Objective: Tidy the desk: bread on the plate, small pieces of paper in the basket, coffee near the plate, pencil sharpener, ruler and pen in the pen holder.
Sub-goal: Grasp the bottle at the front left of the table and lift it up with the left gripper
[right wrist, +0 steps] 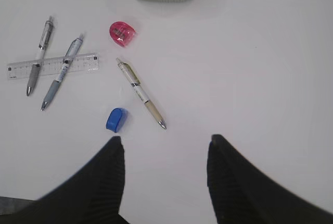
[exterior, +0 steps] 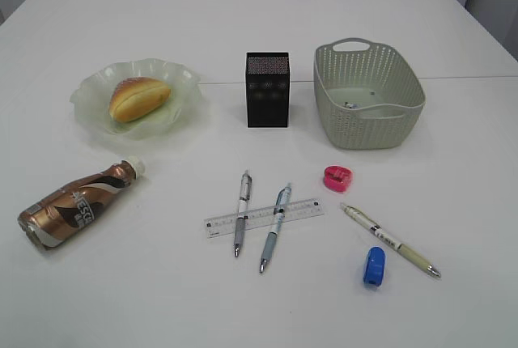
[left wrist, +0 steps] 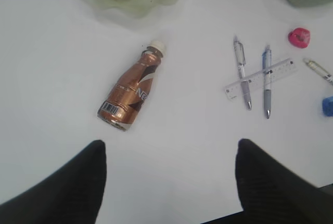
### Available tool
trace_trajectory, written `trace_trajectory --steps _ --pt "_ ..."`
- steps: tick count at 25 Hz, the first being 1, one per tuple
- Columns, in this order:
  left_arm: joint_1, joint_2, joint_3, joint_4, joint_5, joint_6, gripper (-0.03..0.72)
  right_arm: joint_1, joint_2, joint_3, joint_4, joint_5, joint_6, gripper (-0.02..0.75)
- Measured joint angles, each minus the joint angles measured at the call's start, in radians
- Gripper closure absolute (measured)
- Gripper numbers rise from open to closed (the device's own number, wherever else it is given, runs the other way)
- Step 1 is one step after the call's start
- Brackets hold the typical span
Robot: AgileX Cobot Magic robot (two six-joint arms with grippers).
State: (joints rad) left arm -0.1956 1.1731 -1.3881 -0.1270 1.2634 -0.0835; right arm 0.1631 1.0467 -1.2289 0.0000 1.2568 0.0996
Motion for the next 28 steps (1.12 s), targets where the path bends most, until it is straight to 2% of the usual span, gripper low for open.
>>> trace_trajectory --steps 11,20,28 --pt "0.0 0.076 0.0 0.004 0.0 0.019 0.129 0.0 -0.214 0.06 0.0 0.007 0.04 0.325" --pt "0.0 0.217 0.0 0.065 -0.008 0.204 0.129 0.0 -0.225 0.06 0.028 0.009 0.04 0.325" --pt "0.0 0.433 0.0 0.034 -0.021 0.236 0.129 0.0 -0.227 0.06 0.053 0.009 0.04 0.325"
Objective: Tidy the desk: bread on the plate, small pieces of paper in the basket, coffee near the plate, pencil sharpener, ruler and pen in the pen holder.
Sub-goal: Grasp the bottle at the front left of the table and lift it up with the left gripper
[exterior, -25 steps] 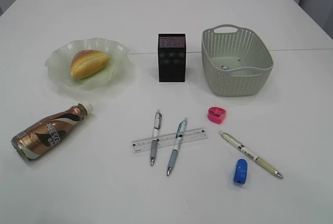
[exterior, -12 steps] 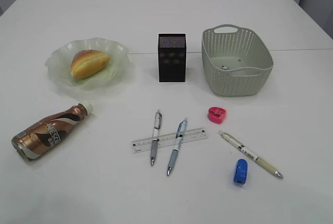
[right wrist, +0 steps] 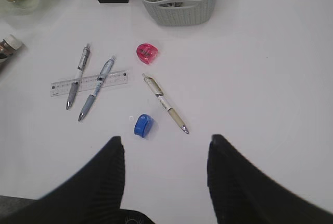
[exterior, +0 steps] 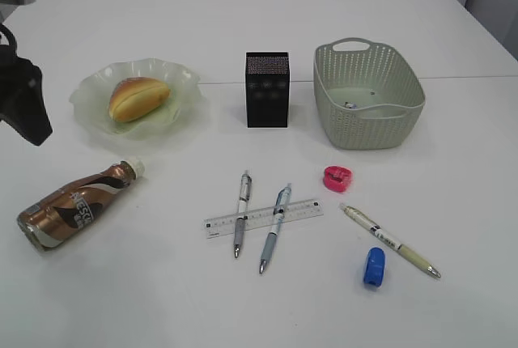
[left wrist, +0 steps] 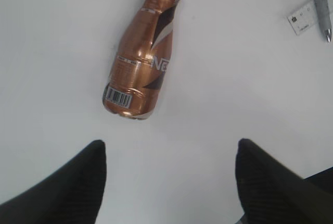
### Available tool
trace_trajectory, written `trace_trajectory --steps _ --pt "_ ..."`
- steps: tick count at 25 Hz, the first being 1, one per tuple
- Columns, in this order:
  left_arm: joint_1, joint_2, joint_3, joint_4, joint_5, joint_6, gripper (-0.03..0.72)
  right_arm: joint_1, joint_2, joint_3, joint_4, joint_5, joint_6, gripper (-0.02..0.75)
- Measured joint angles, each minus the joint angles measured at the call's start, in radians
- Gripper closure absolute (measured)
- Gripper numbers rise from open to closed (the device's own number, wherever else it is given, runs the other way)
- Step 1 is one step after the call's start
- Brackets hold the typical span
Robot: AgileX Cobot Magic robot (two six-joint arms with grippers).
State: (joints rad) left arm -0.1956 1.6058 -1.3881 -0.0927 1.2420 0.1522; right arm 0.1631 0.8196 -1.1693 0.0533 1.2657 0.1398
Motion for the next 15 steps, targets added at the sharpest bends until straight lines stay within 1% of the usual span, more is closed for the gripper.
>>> trace_trajectory --steps 7,10,12,15 --pt "0.0 0.043 -0.005 -0.034 -0.007 0.01 0.122 0.0 0.0 0.0 0.001 0.0 0.0 0.325" --pt "0.0 0.05 -0.054 -0.046 -0.007 0.016 0.119 0.0 0.0 0.0 0.002 0.0 0.0 0.325" --pt "-0.011 0.074 -0.101 -0.06 -0.007 0.026 0.117 0.0 0.0 0.0 0.006 0.0 0.0 0.325" --pt "-0.053 0.131 -0.148 -0.05 -0.007 0.04 0.116 0.0 0.0 0.0 0.008 0.0 0.0 0.325"
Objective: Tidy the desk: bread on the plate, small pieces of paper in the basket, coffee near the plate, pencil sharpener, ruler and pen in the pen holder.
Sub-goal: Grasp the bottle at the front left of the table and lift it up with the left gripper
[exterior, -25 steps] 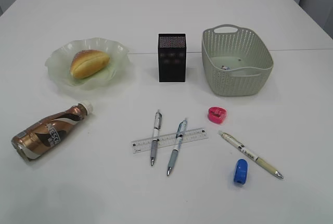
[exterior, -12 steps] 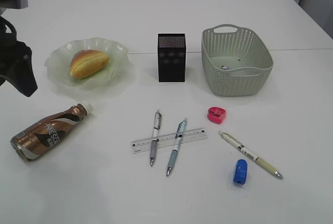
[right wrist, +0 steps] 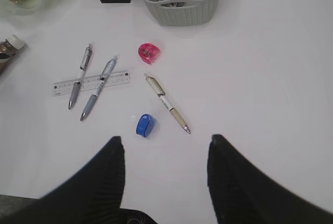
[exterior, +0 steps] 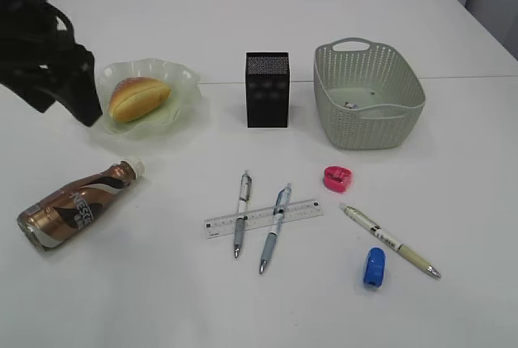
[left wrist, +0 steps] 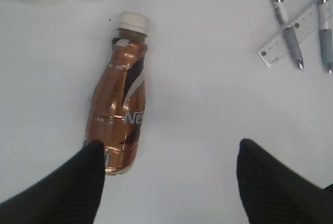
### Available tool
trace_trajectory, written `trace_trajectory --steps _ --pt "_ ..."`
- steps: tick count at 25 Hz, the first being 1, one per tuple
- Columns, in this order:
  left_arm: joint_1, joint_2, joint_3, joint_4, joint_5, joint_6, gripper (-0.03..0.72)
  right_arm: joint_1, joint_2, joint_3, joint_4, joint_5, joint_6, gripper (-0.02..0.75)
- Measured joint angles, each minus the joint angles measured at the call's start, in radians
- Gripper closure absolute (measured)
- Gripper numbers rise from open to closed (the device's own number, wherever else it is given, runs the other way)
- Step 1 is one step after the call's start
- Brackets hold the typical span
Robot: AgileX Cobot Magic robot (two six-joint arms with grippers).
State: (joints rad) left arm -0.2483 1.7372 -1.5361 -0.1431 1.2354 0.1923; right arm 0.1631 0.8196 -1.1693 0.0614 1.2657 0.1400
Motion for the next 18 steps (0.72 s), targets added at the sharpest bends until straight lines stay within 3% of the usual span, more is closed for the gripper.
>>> trace_trajectory --steps 4,11,18 --pt "-0.053 0.069 -0.002 0.093 -0.001 0.006 0.116 0.0 0.0 0.0 0.0 0.0 0.0 0.325" --pt "-0.053 0.169 -0.002 0.198 -0.005 0.008 0.116 0.0 0.0 0.0 0.0 0.0 -0.002 0.325" --pt "-0.053 0.27 -0.043 0.219 -0.013 0.008 0.116 0.0 0.0 0.0 -0.008 0.0 -0.01 0.325"
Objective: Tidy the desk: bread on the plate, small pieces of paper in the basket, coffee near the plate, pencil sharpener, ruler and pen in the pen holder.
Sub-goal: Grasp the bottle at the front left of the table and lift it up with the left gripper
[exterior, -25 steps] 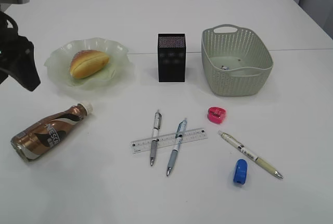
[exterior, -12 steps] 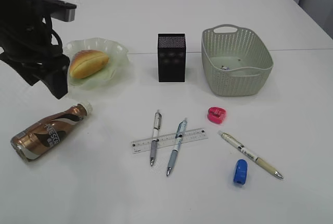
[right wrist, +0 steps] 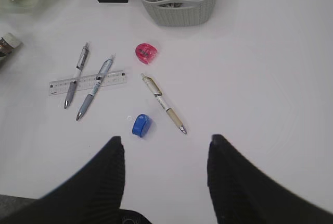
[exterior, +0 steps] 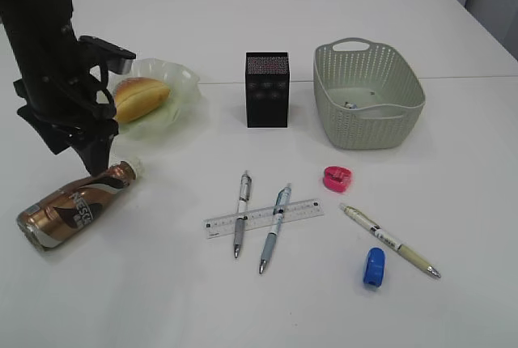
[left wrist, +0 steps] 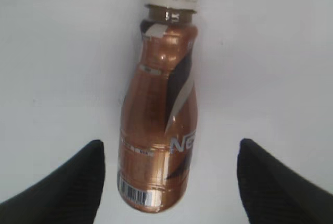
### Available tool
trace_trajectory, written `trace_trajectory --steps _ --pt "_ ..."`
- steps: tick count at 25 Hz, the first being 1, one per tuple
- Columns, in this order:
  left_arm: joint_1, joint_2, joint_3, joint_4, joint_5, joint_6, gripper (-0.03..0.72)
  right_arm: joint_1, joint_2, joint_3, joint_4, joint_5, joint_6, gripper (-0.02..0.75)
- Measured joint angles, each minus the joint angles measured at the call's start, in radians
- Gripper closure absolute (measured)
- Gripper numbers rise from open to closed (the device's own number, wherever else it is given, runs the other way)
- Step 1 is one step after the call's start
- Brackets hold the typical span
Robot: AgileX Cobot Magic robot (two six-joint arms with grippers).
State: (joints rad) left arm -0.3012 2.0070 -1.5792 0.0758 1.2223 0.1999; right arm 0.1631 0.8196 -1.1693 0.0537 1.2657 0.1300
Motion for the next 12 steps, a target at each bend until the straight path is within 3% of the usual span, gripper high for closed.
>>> trace_trajectory --steps 12 --pt "0.0 0.133 -0.059 0.032 -0.005 0.0 0.118 0.0 0.0 0.0 -0.013 0.0 -0.004 0.324"
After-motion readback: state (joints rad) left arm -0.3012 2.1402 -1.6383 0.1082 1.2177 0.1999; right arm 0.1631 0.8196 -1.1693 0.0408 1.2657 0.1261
